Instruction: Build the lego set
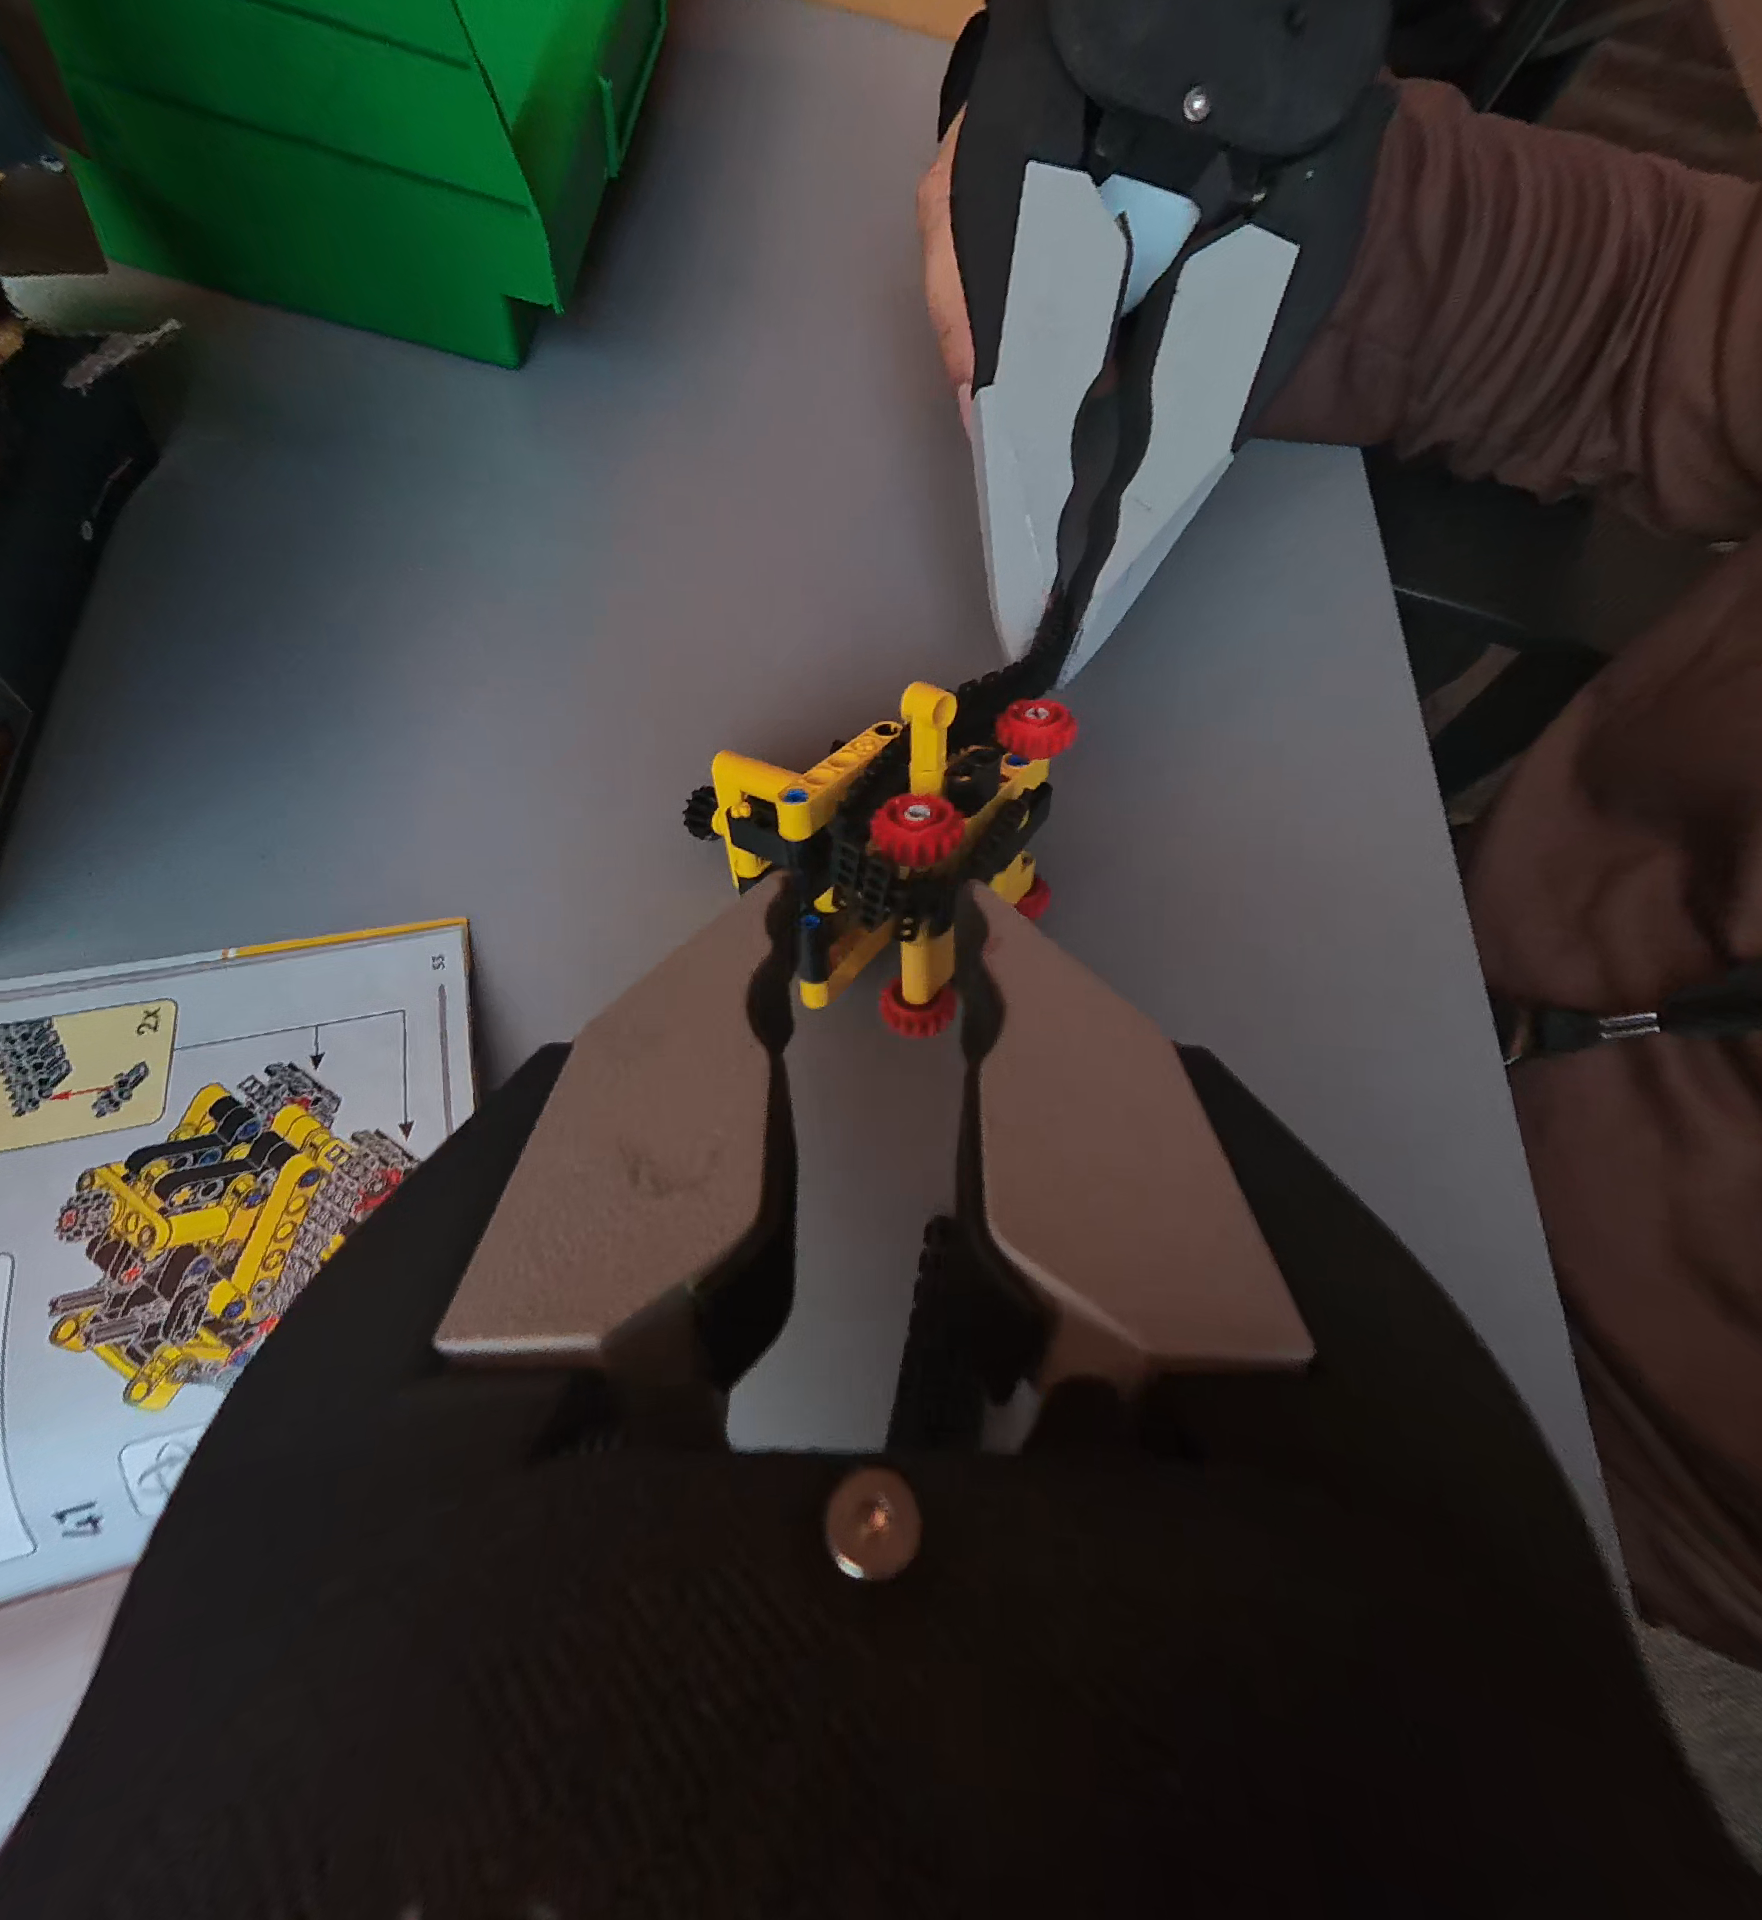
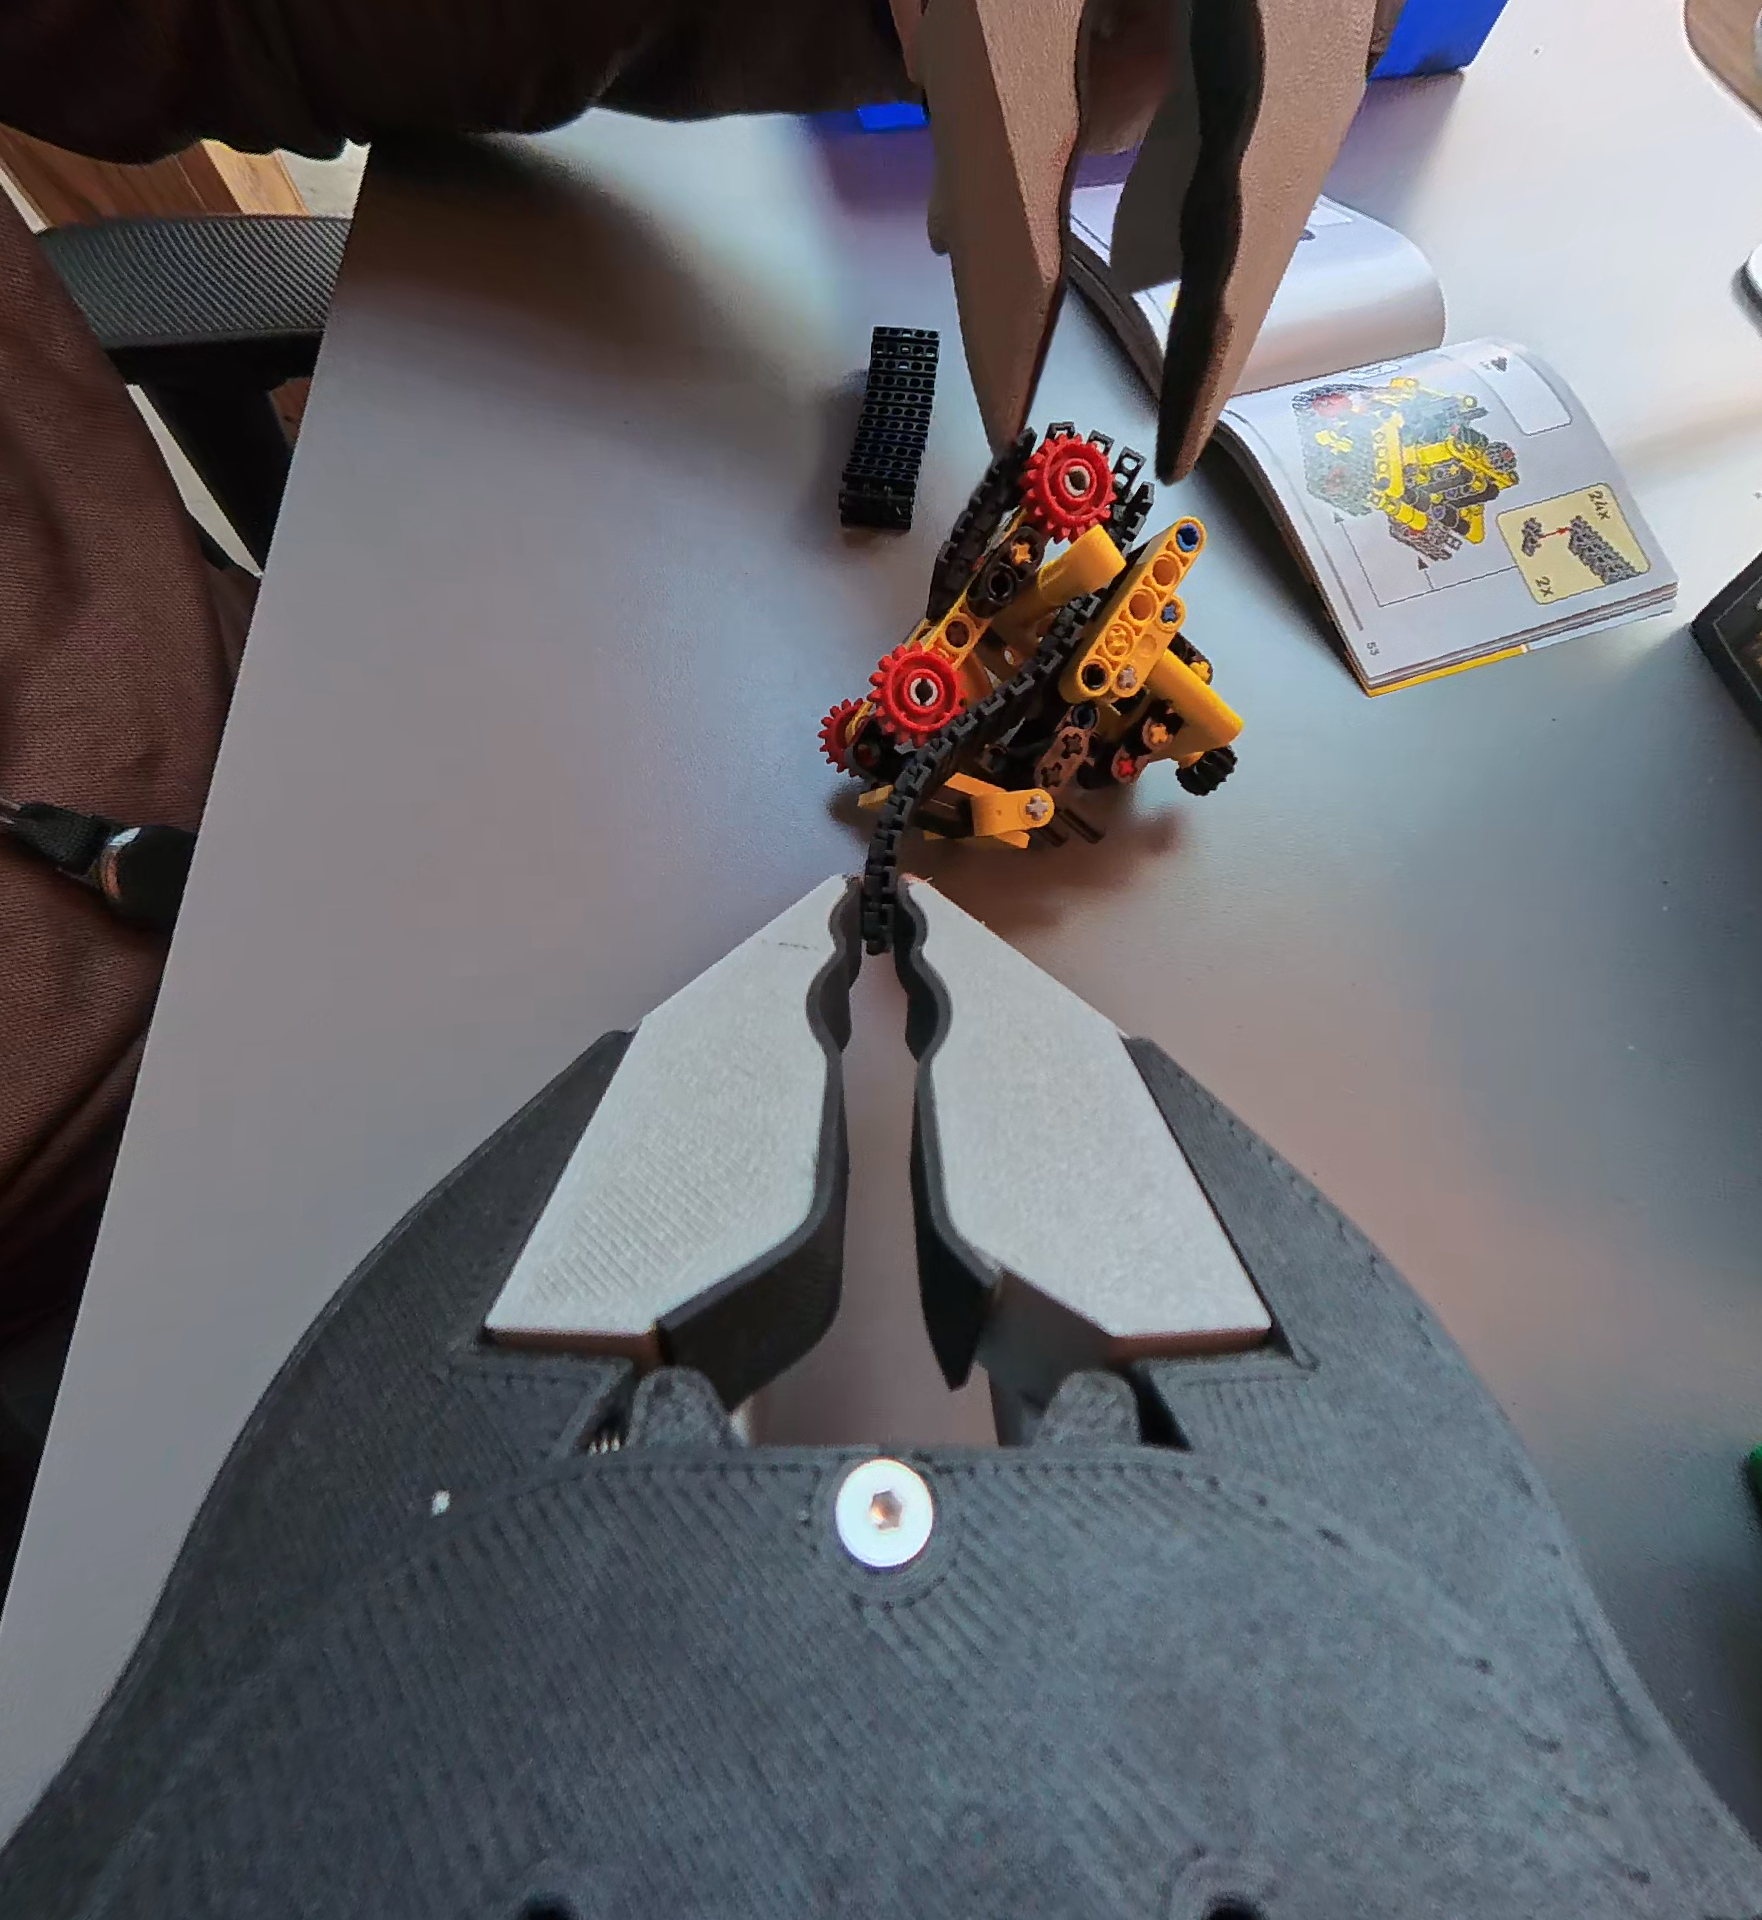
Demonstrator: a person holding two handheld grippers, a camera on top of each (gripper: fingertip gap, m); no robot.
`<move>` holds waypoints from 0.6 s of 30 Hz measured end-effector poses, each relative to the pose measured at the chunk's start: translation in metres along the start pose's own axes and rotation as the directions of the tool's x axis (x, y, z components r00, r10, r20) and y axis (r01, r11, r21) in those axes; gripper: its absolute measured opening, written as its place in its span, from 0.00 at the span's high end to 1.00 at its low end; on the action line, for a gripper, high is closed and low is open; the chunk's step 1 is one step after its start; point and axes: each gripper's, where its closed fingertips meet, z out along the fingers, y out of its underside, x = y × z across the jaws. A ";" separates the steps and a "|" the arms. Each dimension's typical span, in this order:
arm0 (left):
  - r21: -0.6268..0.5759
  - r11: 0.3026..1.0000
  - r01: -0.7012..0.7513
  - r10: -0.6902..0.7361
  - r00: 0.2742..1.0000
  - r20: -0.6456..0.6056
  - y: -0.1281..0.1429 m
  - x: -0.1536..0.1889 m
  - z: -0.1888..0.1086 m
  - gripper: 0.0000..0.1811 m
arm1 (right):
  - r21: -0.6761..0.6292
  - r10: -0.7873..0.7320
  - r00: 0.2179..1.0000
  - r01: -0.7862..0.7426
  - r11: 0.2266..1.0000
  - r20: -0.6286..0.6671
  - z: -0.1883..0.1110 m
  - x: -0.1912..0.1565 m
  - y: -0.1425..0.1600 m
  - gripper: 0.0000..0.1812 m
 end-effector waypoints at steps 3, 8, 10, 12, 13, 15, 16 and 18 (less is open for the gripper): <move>0.002 1.000 -0.026 0.026 0.999 -0.020 -0.001 0.005 0.004 0.90 | 0.000 0.000 1.000 0.000 1.000 -0.001 0.000 0.000 0.000 0.99; -0.002 1.000 -0.023 0.023 0.999 -0.026 0.000 0.005 0.003 0.92 | 0.003 0.005 1.000 -0.005 1.000 0.000 0.000 0.000 0.000 0.99; 0.008 1.000 -0.026 0.026 0.999 -0.027 -0.002 0.006 0.001 0.93 | 0.002 0.005 1.000 -0.005 1.000 -0.002 0.000 0.001 0.000 0.98; 0.009 1.000 -0.028 0.028 0.999 -0.022 -0.002 0.005 0.001 0.94 | 0.004 0.006 1.000 -0.006 1.000 -0.001 0.000 0.001 0.000 0.98; 0.010 1.000 -0.024 0.024 0.999 -0.025 -0.002 0.005 0.001 0.94 | 0.004 0.007 1.000 -0.007 1.000 -0.002 0.000 0.001 0.000 0.98; 0.014 1.000 -0.018 0.018 0.999 -0.032 -0.002 0.005 0.001 0.94 | 0.007 0.007 1.000 -0.007 1.000 -0.003 0.000 0.001 -0.001 0.99; 0.018 1.000 -0.018 0.019 0.999 -0.033 -0.003 0.005 0.001 0.94 | 0.011 0.007 1.000 -0.007 1.000 -0.003 0.000 0.001 -0.001 0.99; 0.024 1.000 -0.017 0.018 0.999 -0.035 -0.004 0.004 0.000 0.94 | 0.019 0.011 1.000 -0.011 1.000 -0.005 -0.001 0.002 -0.003 0.99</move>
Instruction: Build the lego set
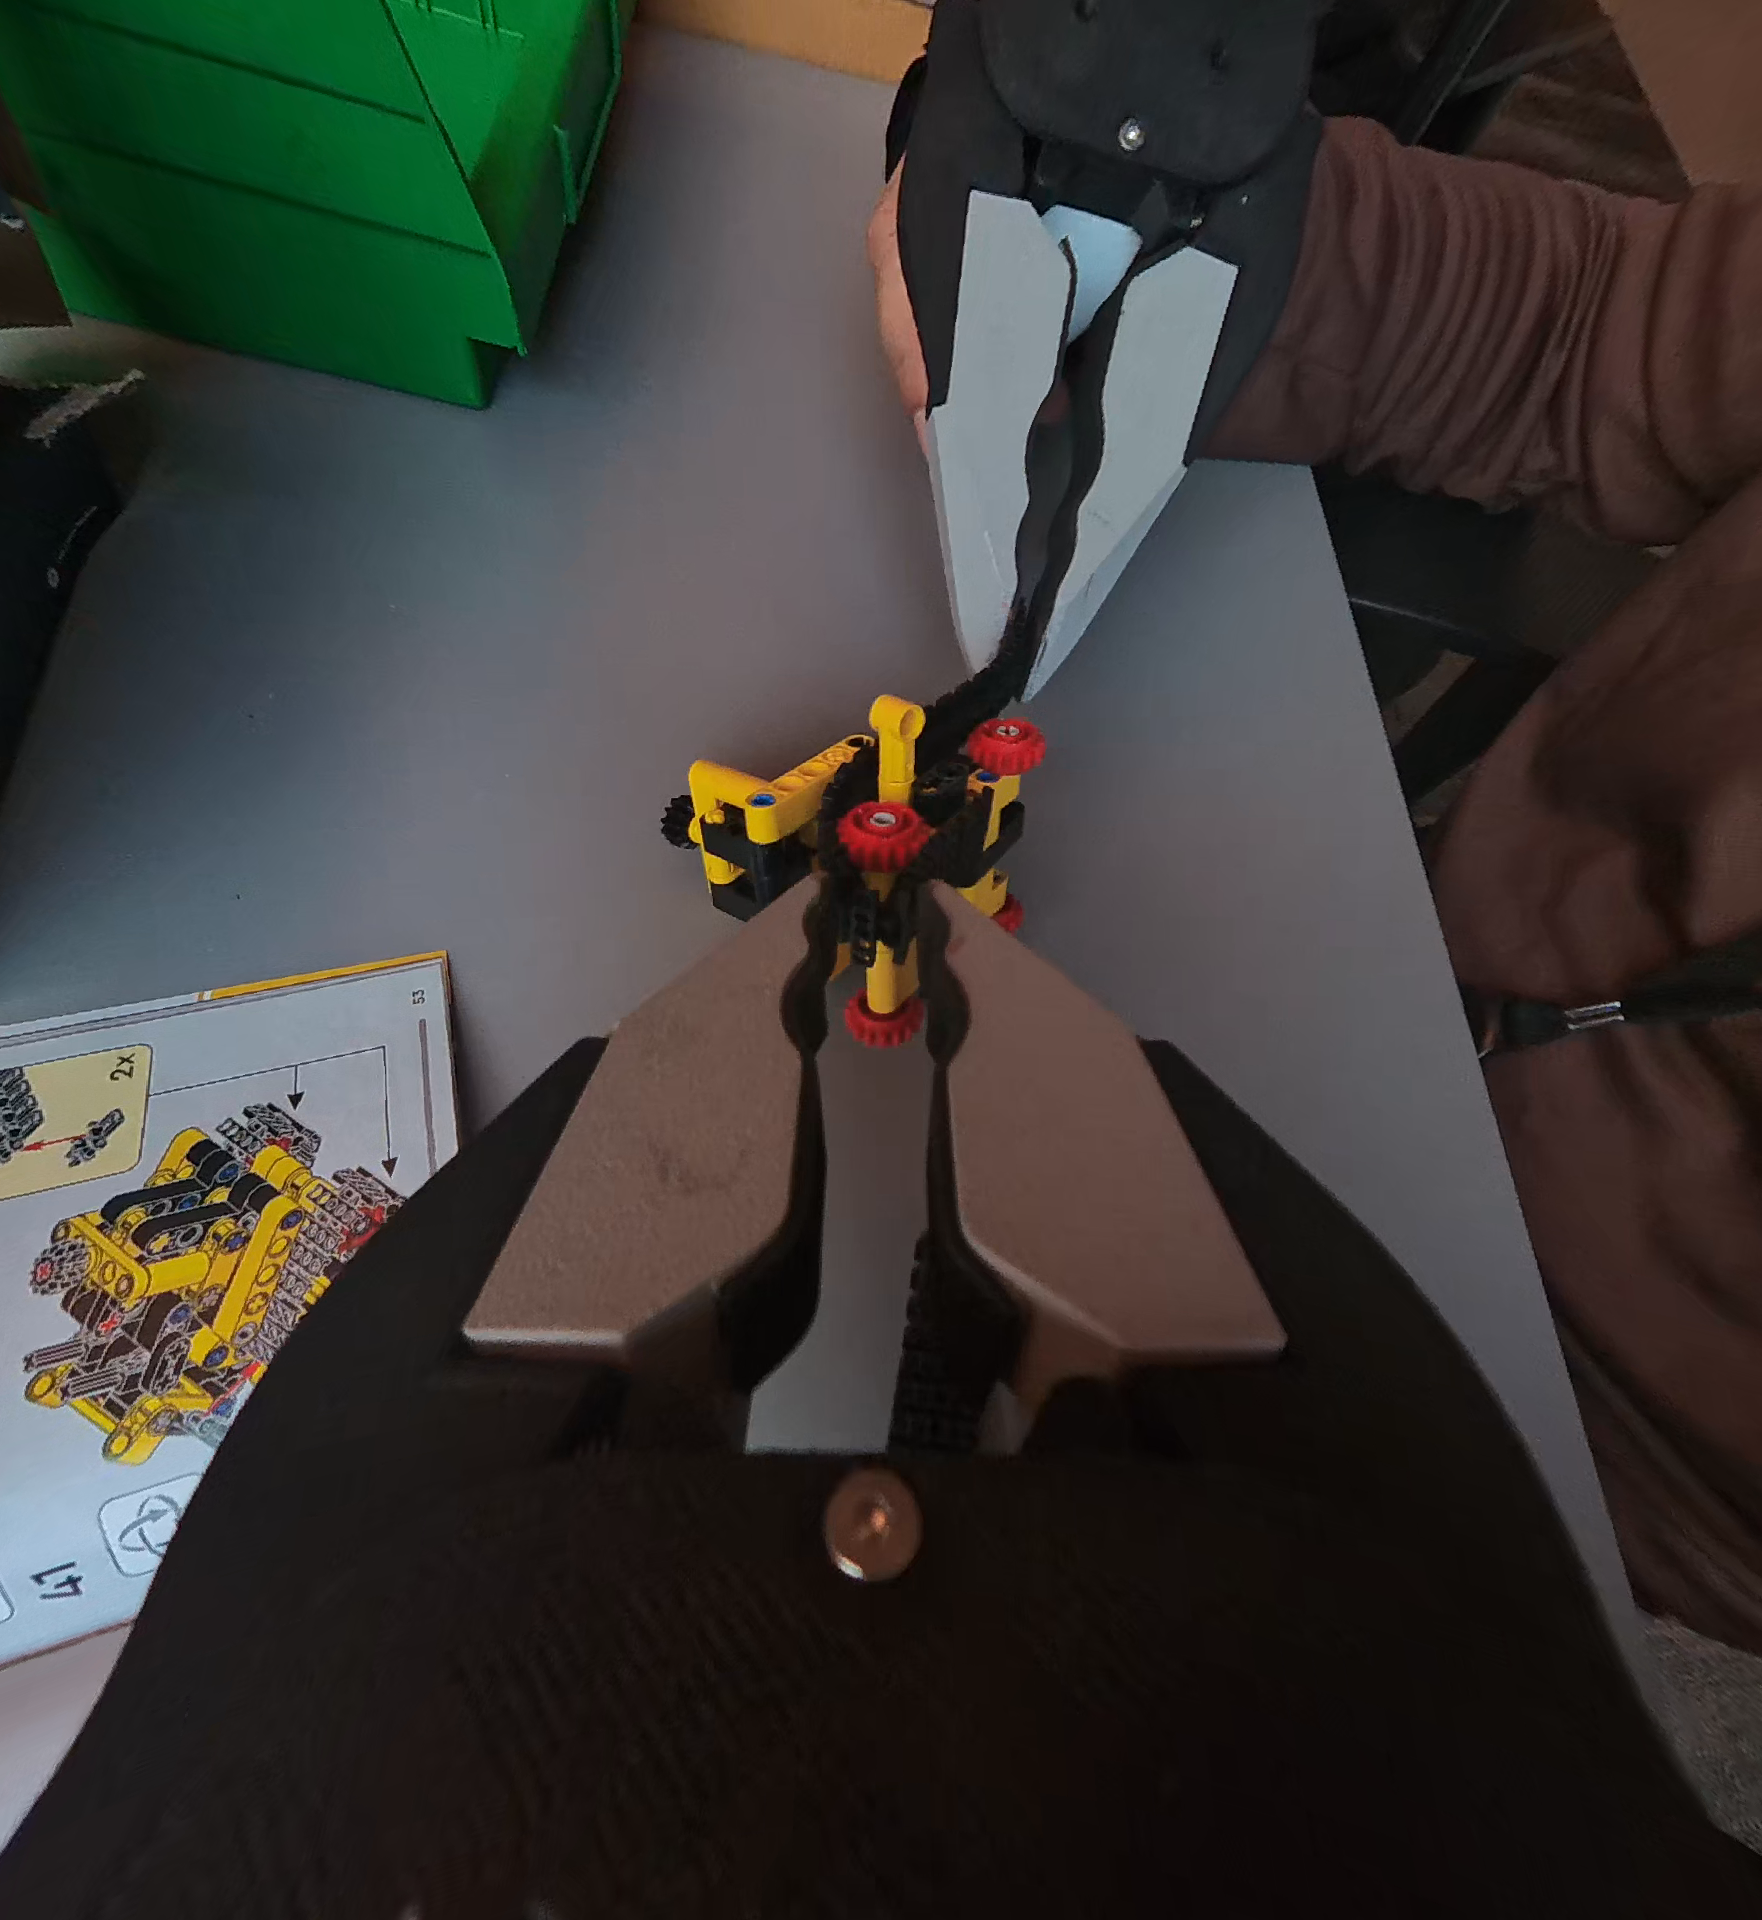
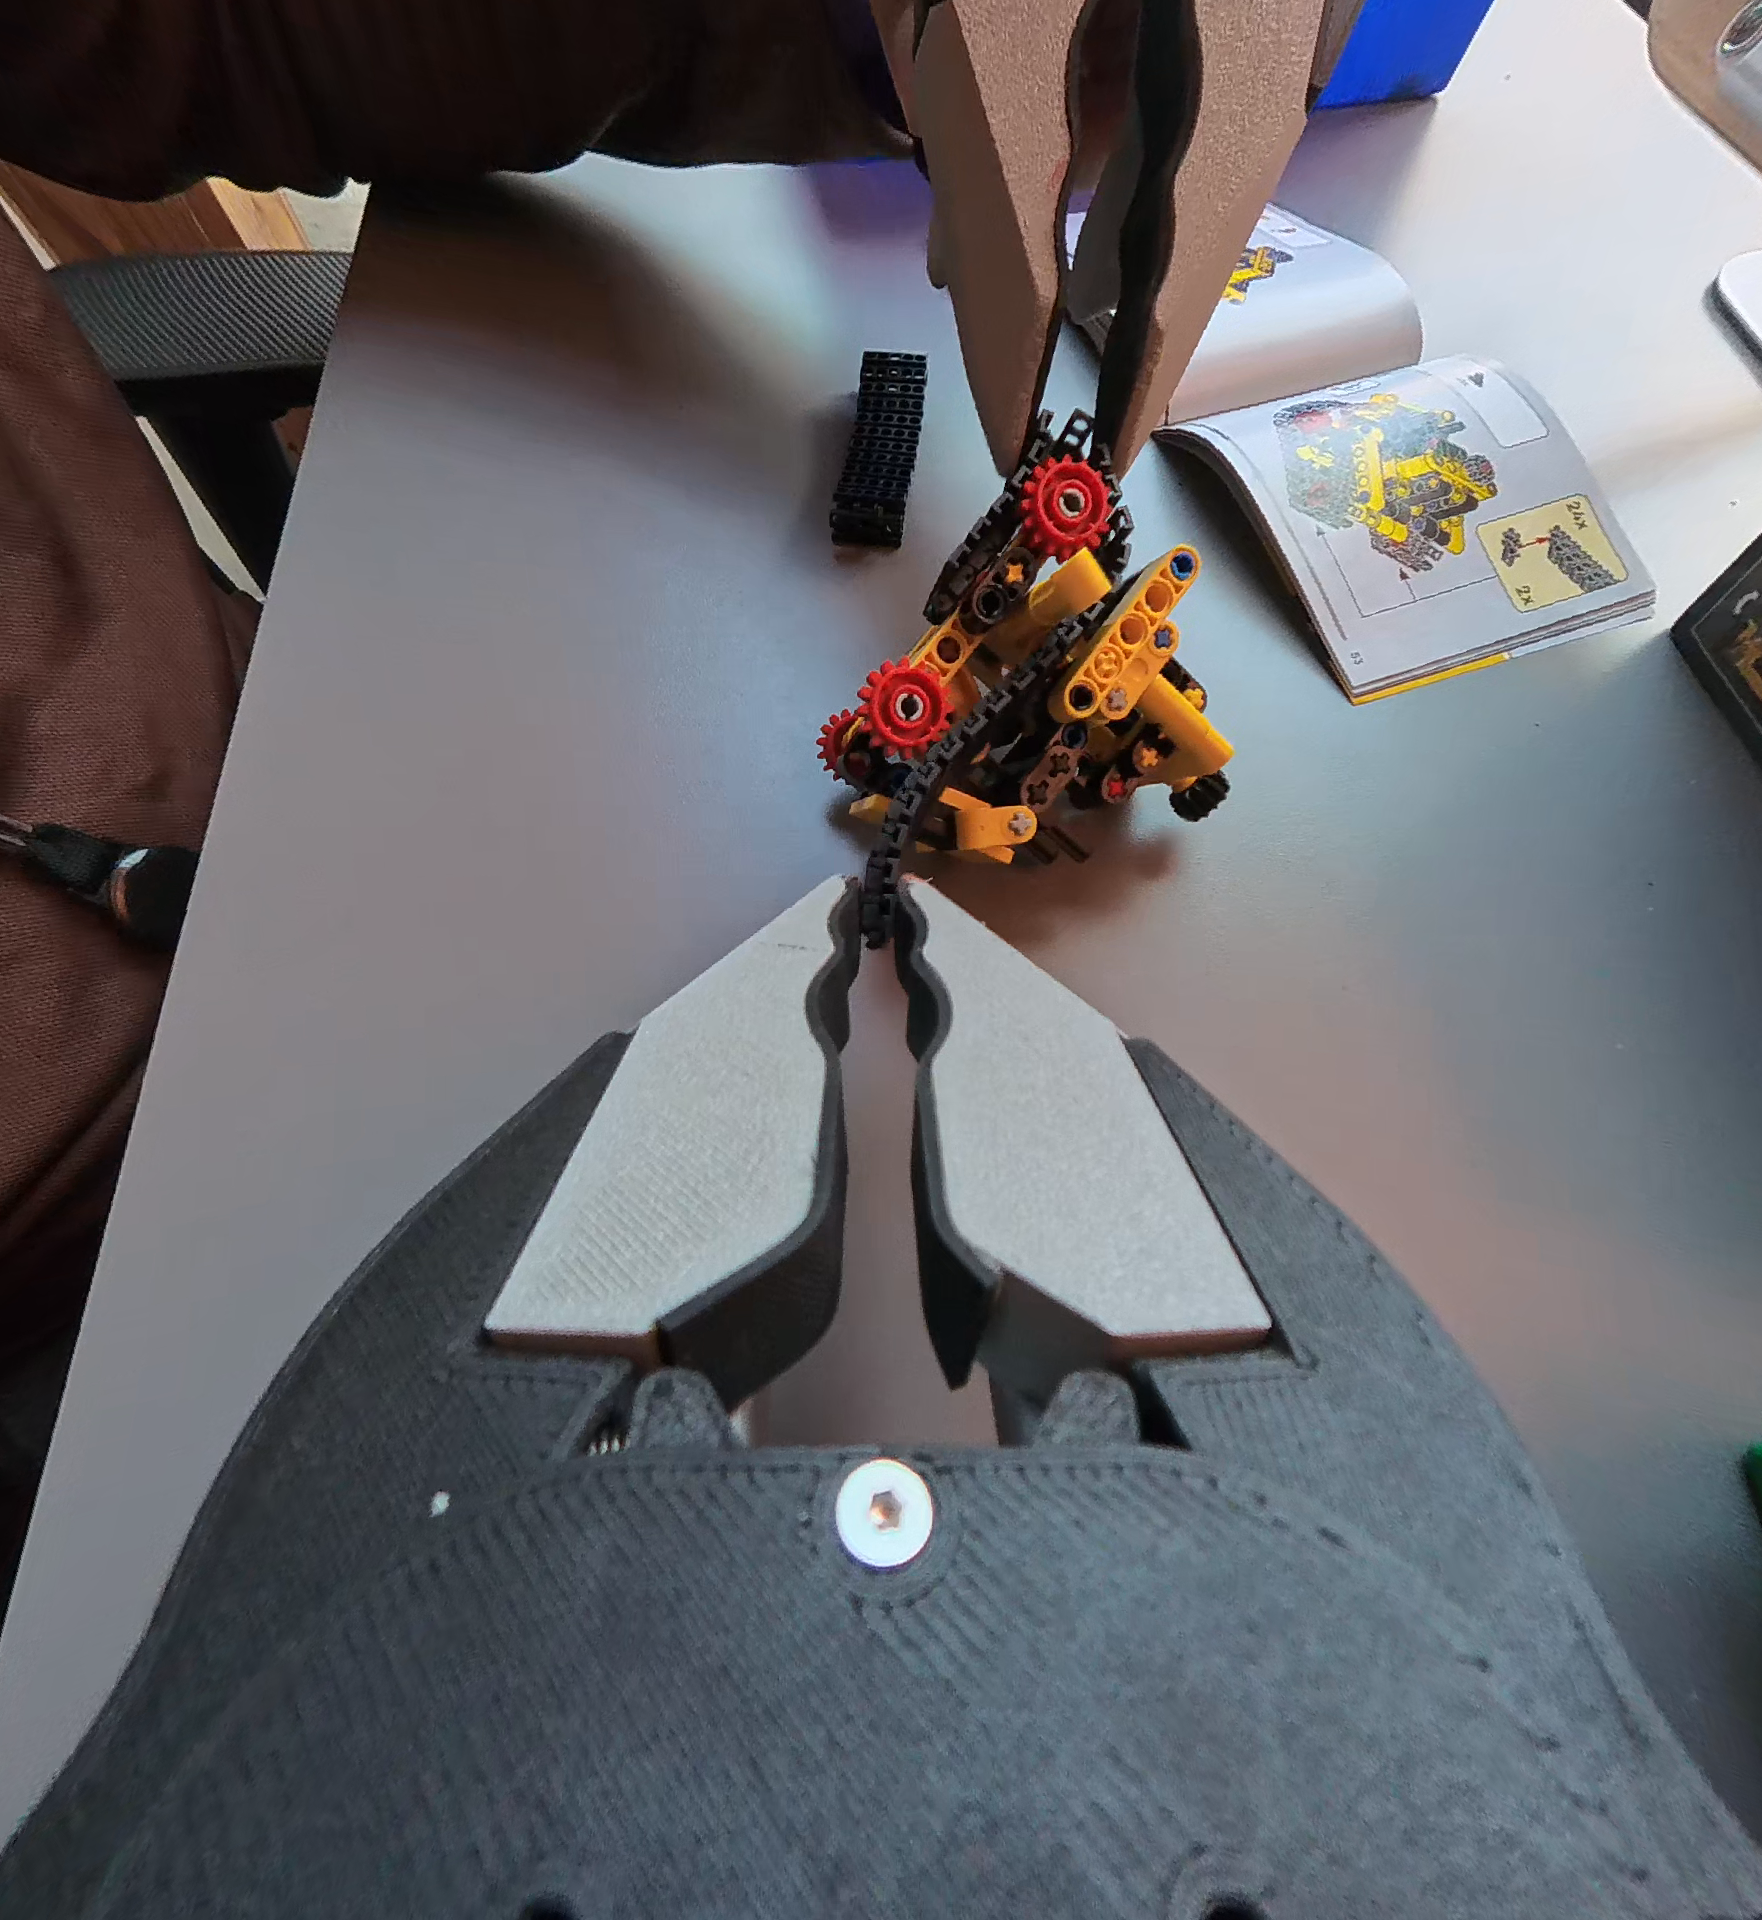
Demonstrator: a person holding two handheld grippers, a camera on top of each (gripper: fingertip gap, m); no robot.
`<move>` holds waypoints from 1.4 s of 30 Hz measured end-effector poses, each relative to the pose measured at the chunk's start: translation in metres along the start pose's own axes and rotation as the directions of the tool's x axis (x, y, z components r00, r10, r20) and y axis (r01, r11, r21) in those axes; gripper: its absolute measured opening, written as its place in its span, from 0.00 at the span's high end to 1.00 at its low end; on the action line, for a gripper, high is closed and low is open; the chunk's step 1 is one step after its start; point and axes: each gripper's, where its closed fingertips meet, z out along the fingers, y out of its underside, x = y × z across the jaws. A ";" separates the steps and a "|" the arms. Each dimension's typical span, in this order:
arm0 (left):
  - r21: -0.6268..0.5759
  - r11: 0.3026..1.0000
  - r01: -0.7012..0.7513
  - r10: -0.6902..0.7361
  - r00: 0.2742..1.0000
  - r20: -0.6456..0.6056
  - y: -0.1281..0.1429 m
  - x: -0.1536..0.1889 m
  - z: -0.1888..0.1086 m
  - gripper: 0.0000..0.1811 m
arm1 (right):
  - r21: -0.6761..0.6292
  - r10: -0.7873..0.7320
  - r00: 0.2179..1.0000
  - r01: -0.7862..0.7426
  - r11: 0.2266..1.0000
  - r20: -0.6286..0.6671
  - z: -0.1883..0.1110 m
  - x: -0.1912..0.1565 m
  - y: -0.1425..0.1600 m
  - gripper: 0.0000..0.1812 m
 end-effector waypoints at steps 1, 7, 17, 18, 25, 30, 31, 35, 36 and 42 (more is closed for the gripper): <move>0.003 1.000 0.000 0.000 1.000 0.001 -0.001 -0.001 0.000 0.94 | 0.003 0.004 1.000 -0.004 1.000 -0.004 0.000 0.001 0.000 0.99; 0.023 1.000 0.019 -0.019 1.000 -0.020 -0.006 -0.005 -0.001 0.94 | -0.001 0.032 0.999 -0.032 0.999 -0.017 0.001 0.005 0.002 0.99; 0.081 0.997 0.013 -0.012 1.000 -0.012 -0.017 -0.008 -0.003 0.95 | 0.026 0.074 0.997 -0.074 0.997 -0.017 -0.001 0.006 -0.003 0.99; 0.082 0.997 0.011 -0.010 1.000 -0.007 -0.017 -0.009 -0.003 0.95 | 0.024 0.076 0.997 -0.076 0.997 -0.018 -0.001 0.005 -0.003 0.99; 0.088 0.995 -0.048 0.049 0.999 -0.008 -0.030 -0.008 0.003 0.95 | 0.021 0.103 0.994 -0.102 0.995 -0.021 0.003 -0.002 0.000 0.99; 0.080 0.995 -0.058 0.061 0.998 -0.035 -0.032 -0.004 0.011 0.95 | 0.033 0.126 0.990 -0.124 0.992 -0.063 0.001 -0.004 0.002 0.99; 0.079 0.995 -0.058 0.062 0.997 -0.044 -0.031 -0.002 0.012 0.95 | 0.029 0.126 0.989 -0.124 0.992 -0.073 0.002 -0.005 0.004 0.99; 0.075 0.995 -0.070 0.074 0.997 -0.039 -0.030 0.001 0.012 0.94 | 0.050 0.131 0.986 -0.126 0.991 -0.107 0.003 -0.005 0.000 0.99; 0.078 0.994 -0.072 0.075 0.996 -0.037 -0.030 0.001 0.010 0.94 | 0.052 0.134 0.983 -0.128 0.990 -0.124 0.003 -0.003 0.000 0.99; 0.129 0.988 -0.089 0.095 0.995 -0.041 -0.037 0.005 0.002 0.94 | 0.099 0.148 0.963 -0.128 0.987 -0.224 0.003 0.002 -0.008 0.99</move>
